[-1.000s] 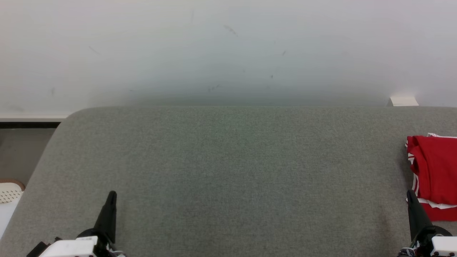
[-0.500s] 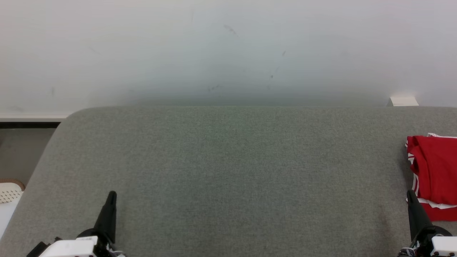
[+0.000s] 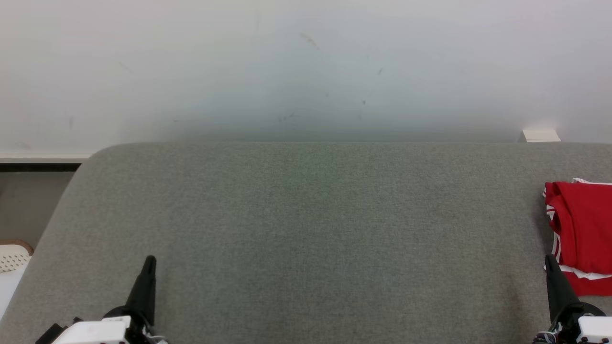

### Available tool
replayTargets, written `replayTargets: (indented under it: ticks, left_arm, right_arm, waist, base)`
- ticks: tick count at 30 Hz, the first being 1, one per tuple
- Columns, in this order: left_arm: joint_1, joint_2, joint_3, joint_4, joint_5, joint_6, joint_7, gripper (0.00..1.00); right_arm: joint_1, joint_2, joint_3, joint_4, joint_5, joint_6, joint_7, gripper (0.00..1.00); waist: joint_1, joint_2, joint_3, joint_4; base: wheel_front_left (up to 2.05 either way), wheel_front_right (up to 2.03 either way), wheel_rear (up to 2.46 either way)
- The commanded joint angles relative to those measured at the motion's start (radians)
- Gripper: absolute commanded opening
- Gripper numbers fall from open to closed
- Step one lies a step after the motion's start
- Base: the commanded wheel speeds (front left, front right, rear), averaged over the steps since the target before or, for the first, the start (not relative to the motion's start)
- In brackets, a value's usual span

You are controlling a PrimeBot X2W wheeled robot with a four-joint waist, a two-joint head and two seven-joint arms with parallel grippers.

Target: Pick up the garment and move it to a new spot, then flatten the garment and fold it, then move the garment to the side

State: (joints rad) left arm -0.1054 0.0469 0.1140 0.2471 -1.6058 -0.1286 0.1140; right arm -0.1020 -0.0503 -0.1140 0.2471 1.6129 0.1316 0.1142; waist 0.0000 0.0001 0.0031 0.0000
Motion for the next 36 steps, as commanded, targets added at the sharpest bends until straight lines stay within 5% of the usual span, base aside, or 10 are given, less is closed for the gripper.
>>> replayTargets:
  ticks: [1,36]
  left_arm:
    - [-0.007,0.006,0.002,-0.003,-0.013,-0.005,0.004,0.0]
    - [-0.007,0.006,0.002,-0.003,-0.013,-0.005,0.004,0.0]
  right_arm:
    - [-0.012,0.0,-0.004,-0.005,-0.001,-0.002,0.004,0.0]
    - [-0.012,0.001,-0.005,-0.005,-0.001,-0.002,0.004,0.0]
  waist:
    - [0.0,-0.0001,0.0,0.0]
    - [0.0,-0.0001,0.0,0.0]
  base:
    - [0.0,0.0,0.0]
    - [0.0,0.0,0.0]
